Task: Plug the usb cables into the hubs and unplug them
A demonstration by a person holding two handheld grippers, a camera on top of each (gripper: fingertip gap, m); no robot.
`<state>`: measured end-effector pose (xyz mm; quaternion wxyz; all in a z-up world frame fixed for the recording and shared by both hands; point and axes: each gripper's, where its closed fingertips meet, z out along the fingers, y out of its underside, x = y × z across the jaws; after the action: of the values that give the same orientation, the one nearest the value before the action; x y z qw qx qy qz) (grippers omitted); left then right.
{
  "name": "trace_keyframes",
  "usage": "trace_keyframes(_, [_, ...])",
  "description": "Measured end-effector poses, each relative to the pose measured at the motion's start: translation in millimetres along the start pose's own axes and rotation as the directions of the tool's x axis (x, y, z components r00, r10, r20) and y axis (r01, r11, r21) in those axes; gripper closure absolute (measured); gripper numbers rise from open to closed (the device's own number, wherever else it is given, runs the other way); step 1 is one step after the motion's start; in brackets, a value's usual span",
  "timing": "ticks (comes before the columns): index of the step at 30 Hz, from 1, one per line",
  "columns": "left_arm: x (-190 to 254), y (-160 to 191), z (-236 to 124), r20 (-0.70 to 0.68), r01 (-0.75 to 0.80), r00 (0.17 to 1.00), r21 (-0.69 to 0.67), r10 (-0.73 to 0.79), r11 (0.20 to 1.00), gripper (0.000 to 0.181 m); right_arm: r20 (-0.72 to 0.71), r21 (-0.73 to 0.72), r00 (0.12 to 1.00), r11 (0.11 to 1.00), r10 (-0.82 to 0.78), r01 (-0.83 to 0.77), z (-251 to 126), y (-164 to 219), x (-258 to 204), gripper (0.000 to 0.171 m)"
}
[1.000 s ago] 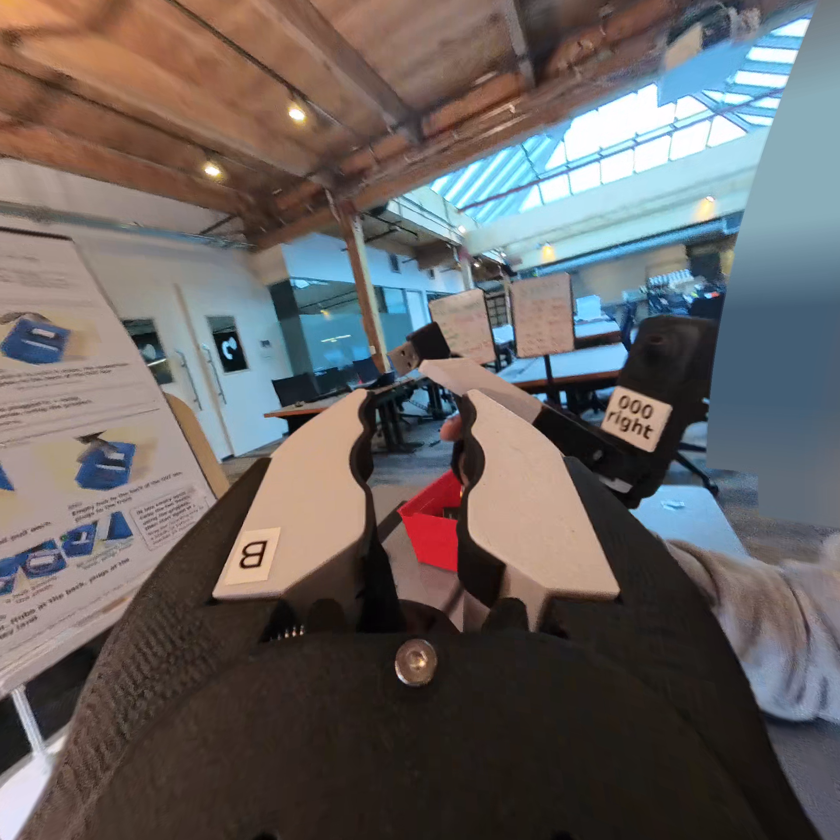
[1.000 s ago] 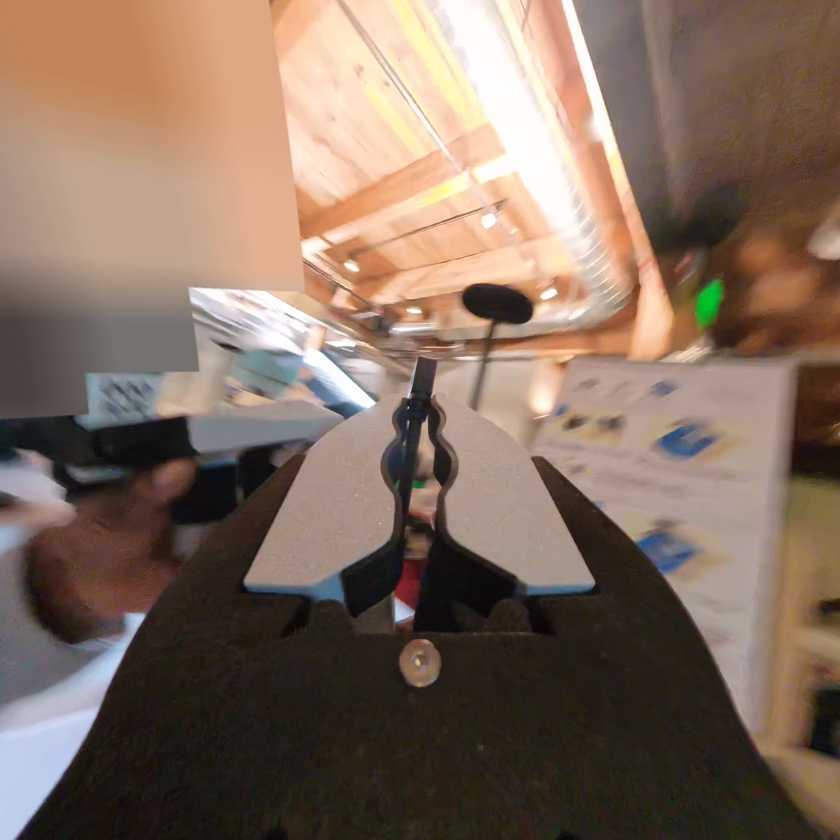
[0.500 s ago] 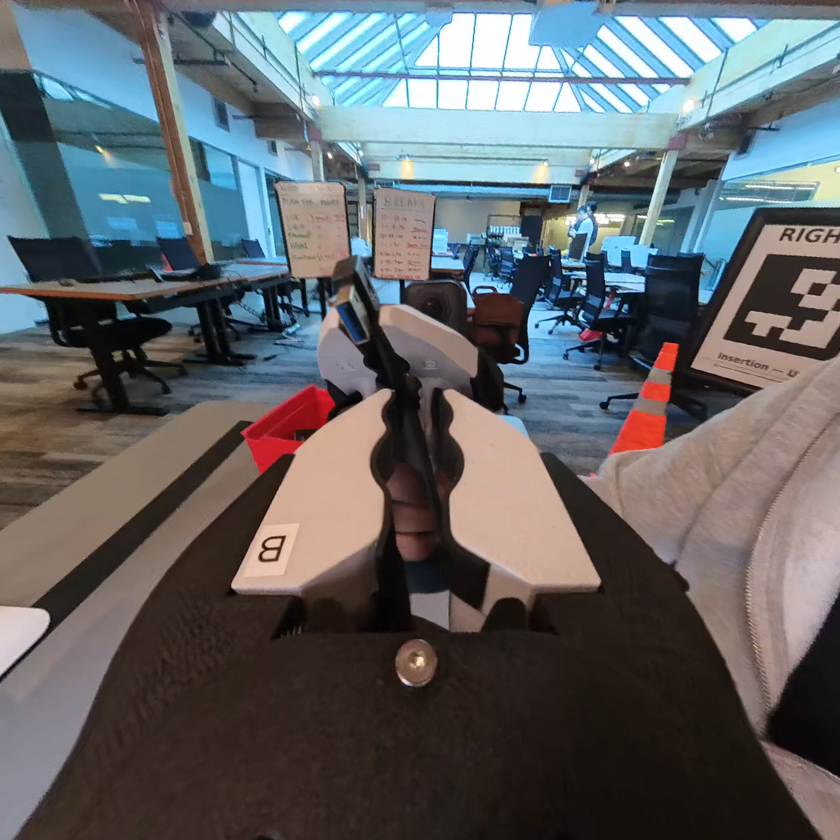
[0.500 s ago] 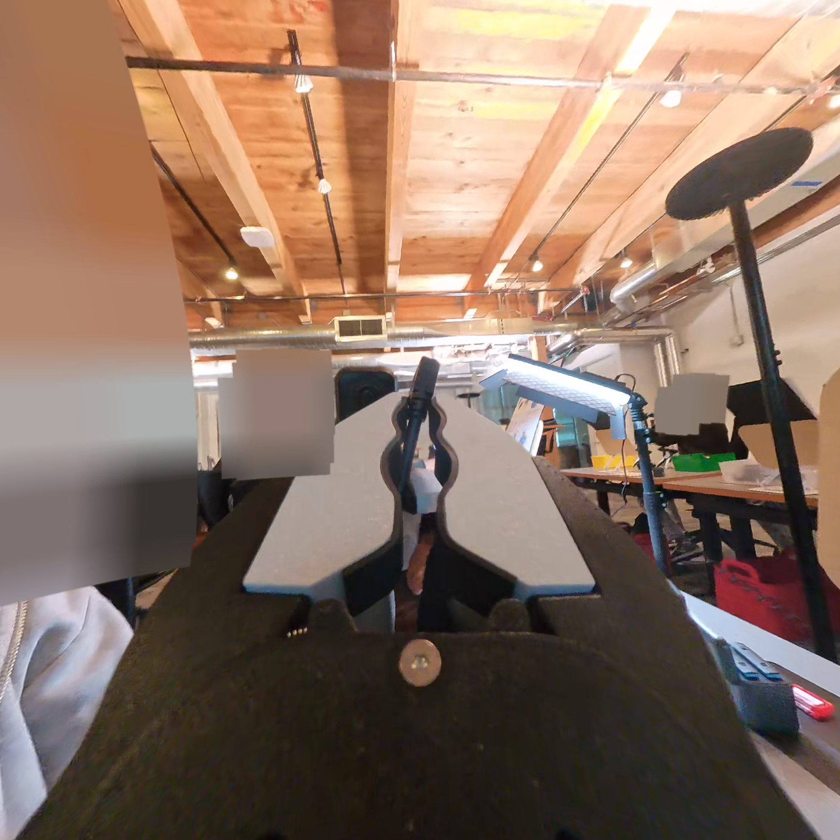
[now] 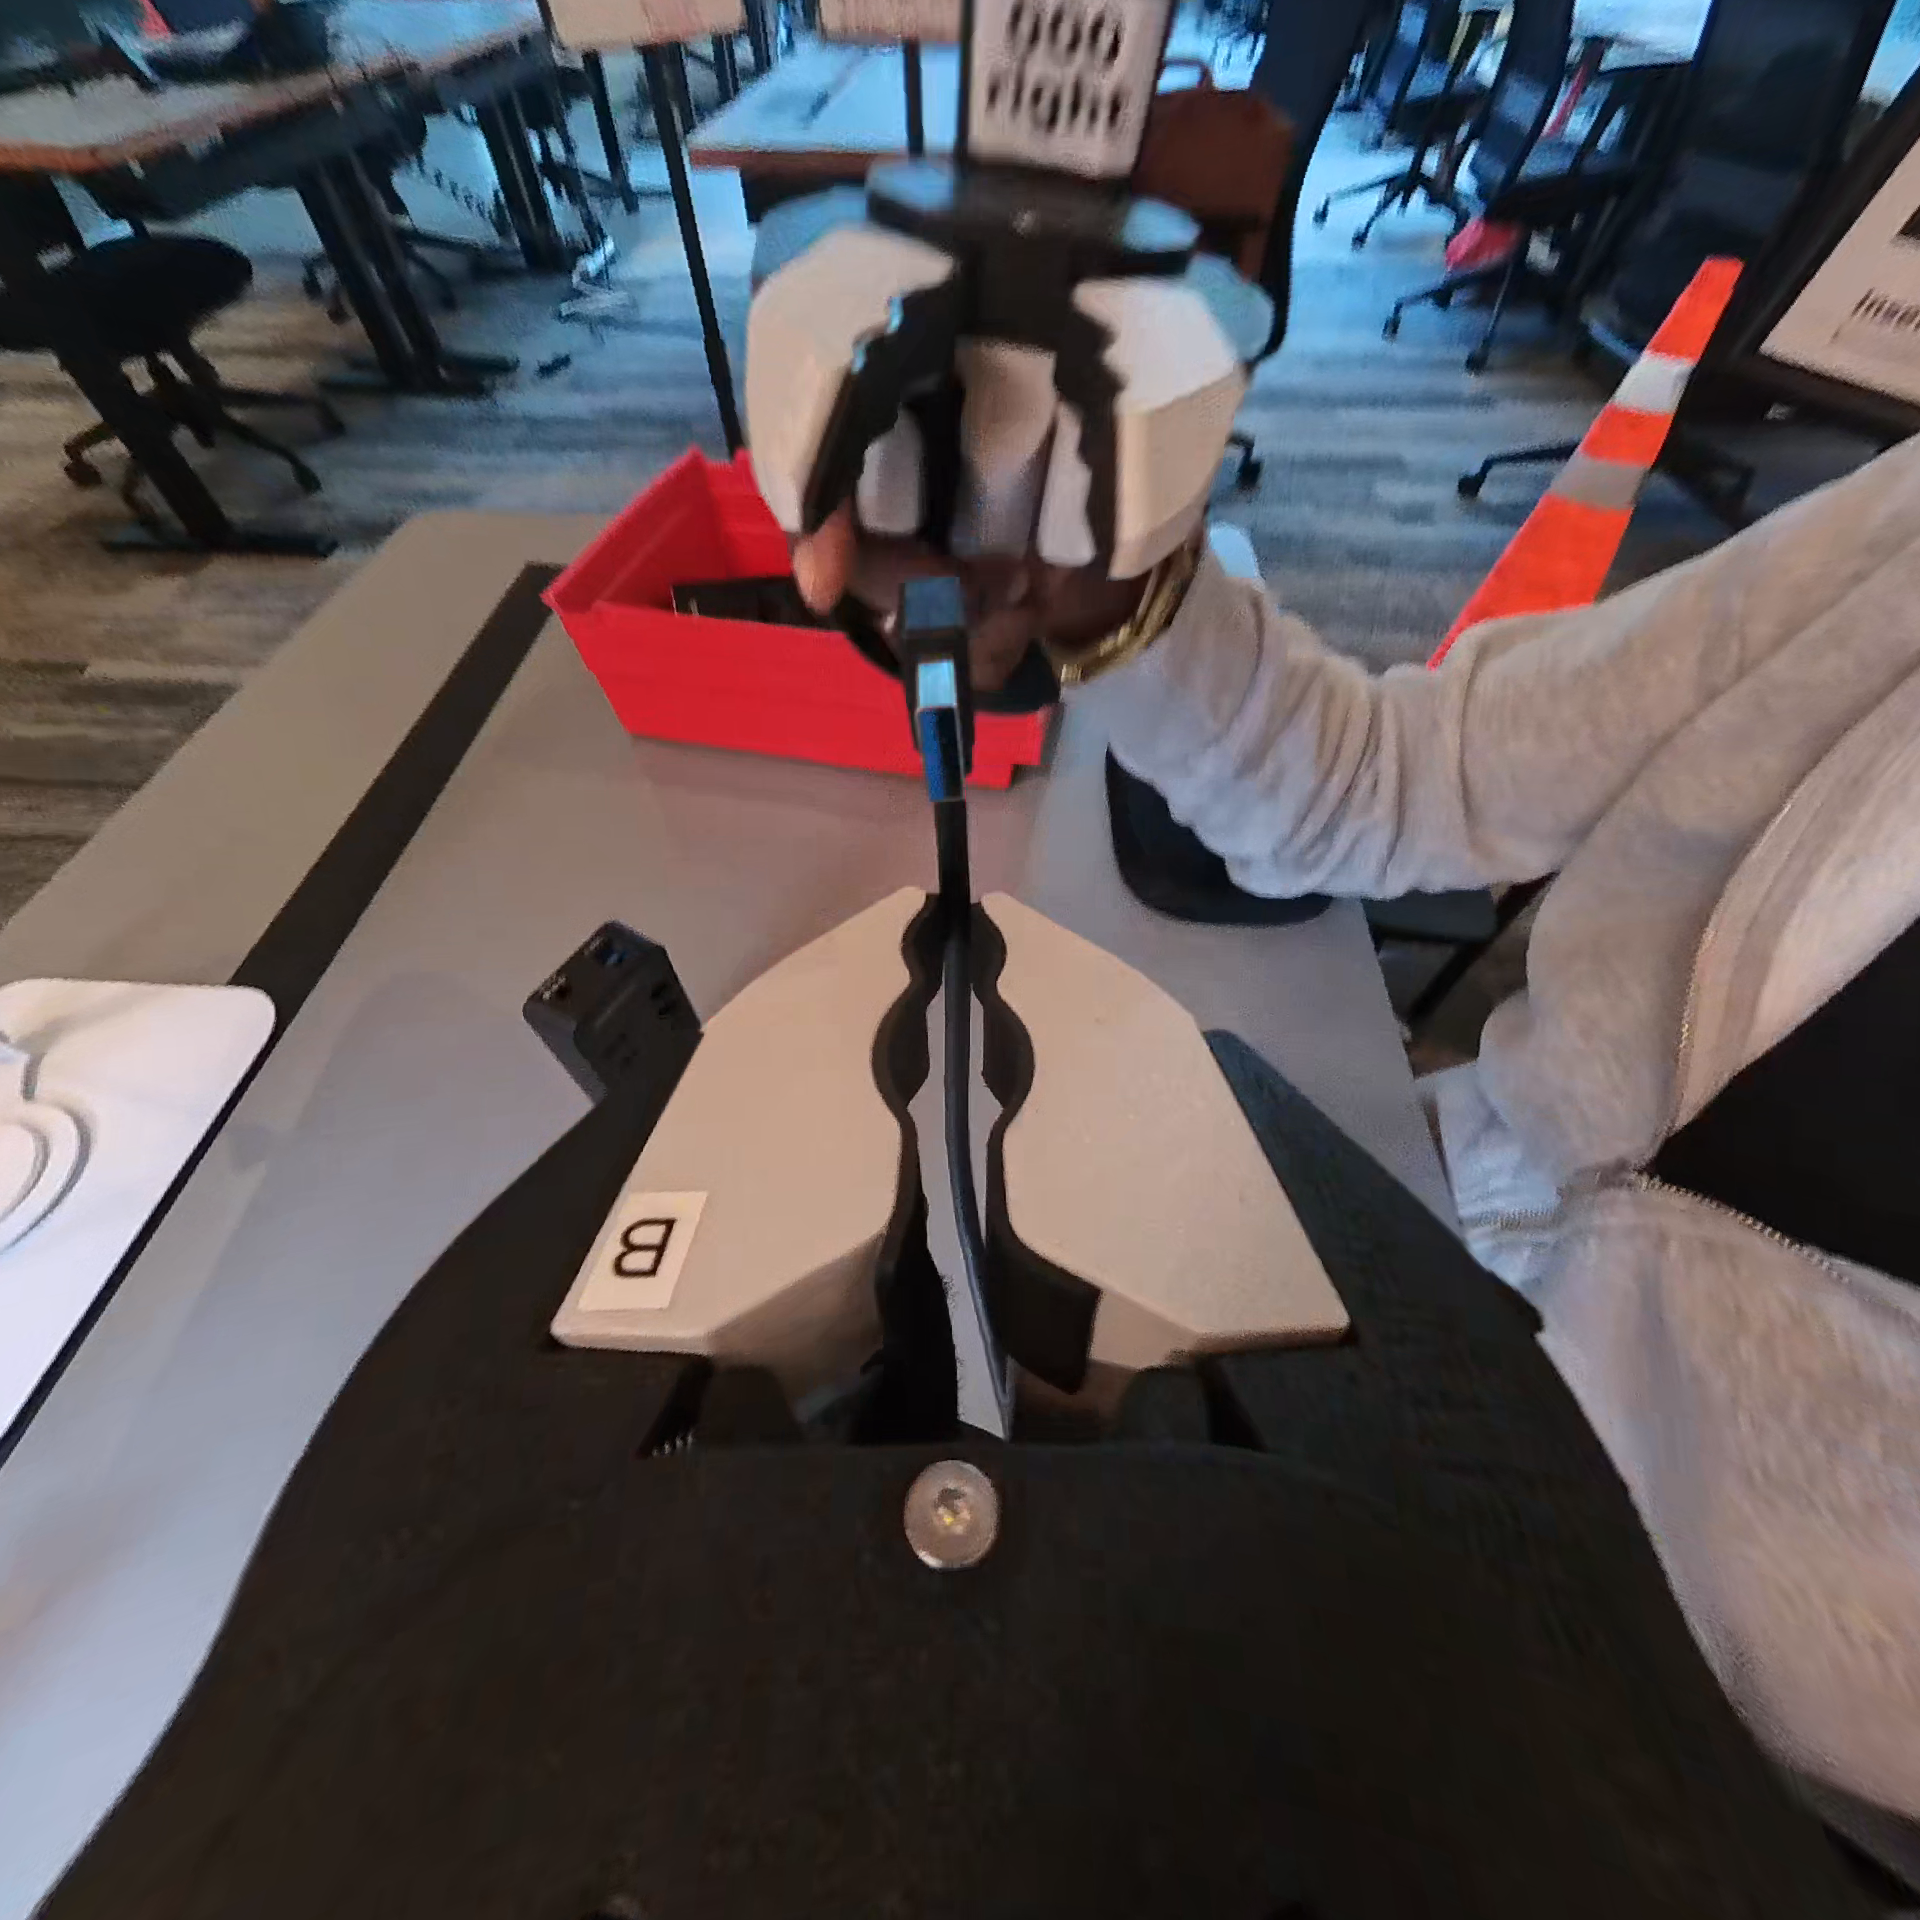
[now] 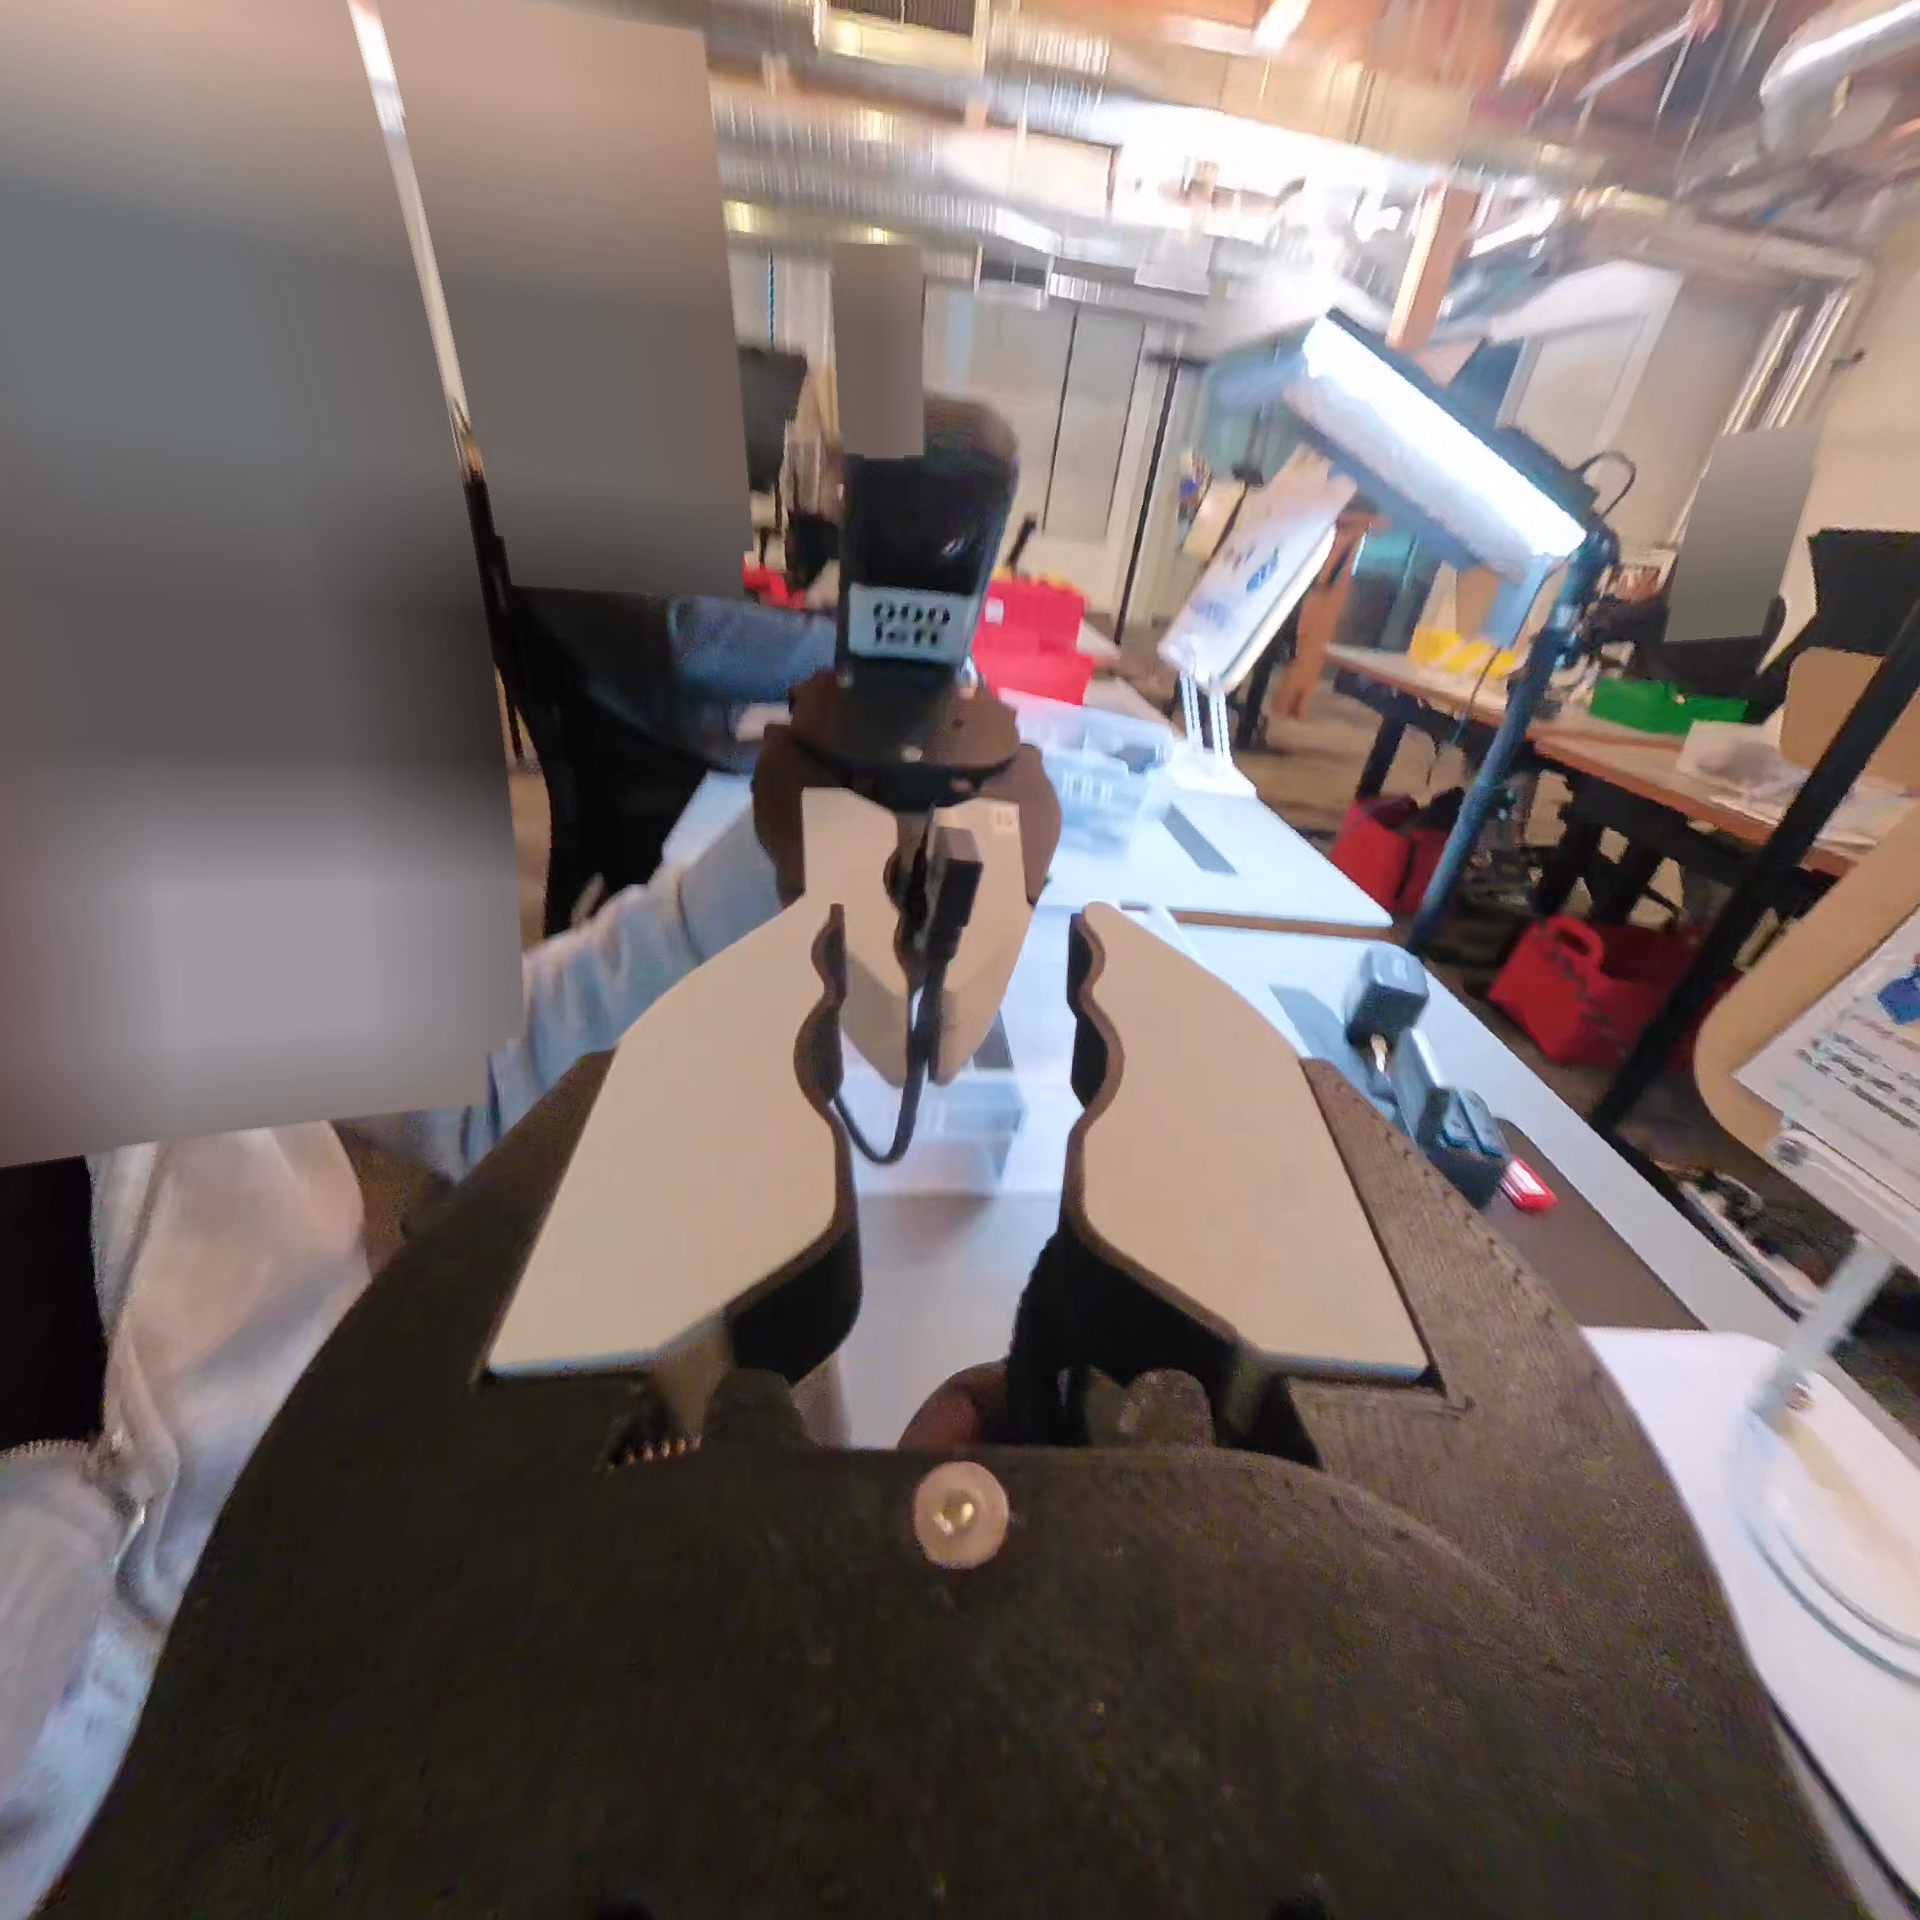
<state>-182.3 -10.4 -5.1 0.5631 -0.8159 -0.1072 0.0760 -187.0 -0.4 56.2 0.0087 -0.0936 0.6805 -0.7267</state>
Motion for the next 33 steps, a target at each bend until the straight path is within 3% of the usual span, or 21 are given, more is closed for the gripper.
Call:
trace_keyframes(1, [-1, 5, 1, 0.002, -0.007, 1.000, -0.031, 0.007, 1.000, 0.176, -0.003, -0.047, 1.000, 0.998, -0.029, 0.028, -1, 4, -3, 0.129])
trace_keyframes(8, [3, 35, 17, -0.023, -0.050, 0.999, -0.209, 0.046, 0.977, 0.176, -0.051, -0.303, 0.990, 0.947, -0.130, 0.108, 16, 39, -8, 0.140])
trace_keyframes(13, [4, 49, 21, -0.033, -0.069, 0.998, -0.286, 0.062, 0.956, 0.176, -0.038, -0.373, 0.994, 0.925, -0.101, 0.080, 18, 53, -8, 0.162])
trace_keyframes(17, [0, 49, 21, -0.023, -0.058, 0.998, -0.280, 0.053, 0.958, 0.176, -0.020, -0.375, 0.996, 0.924, -0.087, 0.073, 13, 54, -6, 0.163])
trace_keyframes(19, [-12, 35, 19, 0.055, -0.020, 0.998, -0.210, 0.032, 0.978, 0.174, -0.068, -0.294, 0.995, 0.955, -0.072, 0.049, 13, 42, 4, 0.163])
trace_keyframes(21, [-40, 6, 7, 0.256, -0.020, 0.966, -0.062, 0.035, 0.998, 0.146, -0.160, -0.163, 0.987, 0.987, -0.025, -0.001, 8, 24, 21, 0.163])
trace_keyframes(23, [-66, -44, -27, 0.520, -0.140, 0.854, 0.232, -0.002, 0.963, 0.137, -0.255, 0.025, 0.965, 0.998, 0.063, -0.058, -2, 1, 41, 0.163])
trace_keyframes(24, [-65, -70, -49, 0.587, -0.231, 0.808, 0.404, -0.057, 0.885, 0.138, -0.296, 0.117, 0.948, 0.990, 0.112, -0.081, -9, -8, 51, 0.163])
trace_keyframes(26, [-31, -104, -73, 0.546, -0.353, 0.832, 0.658, -0.098, 0.665, 0.156, -0.389, 0.252, 0.903, 0.964, 0.183, -0.087, -24, -19, 70, 0.163])
trace_keyframes(27, [-16, -110, -67, 0.467, -0.315, 0.880, 0.711, -0.088, 0.629, 0.164, -0.431, 0.303, 0.880, 0.950, 0.200, -0.068, -31, -23, 77, 0.163])
trace_keyframes(30, [4, -95, 1, 0.146, 0.004, 0.982, 0.606, -0.117, 0.795, 0.157, -0.489, 0.454, 0.834, 0.891, 0.256, -0.007, -52, -40, 84, 0.164])
trace_keyframes(33, [-10, -77, 41, 0.087, 0.139, 0.967, 0.607, -0.240, 0.782, 0.154, -0.431, 0.607, 0.852, 0.794, 0.299, 0.029, -65, -60, 71, 0.163])
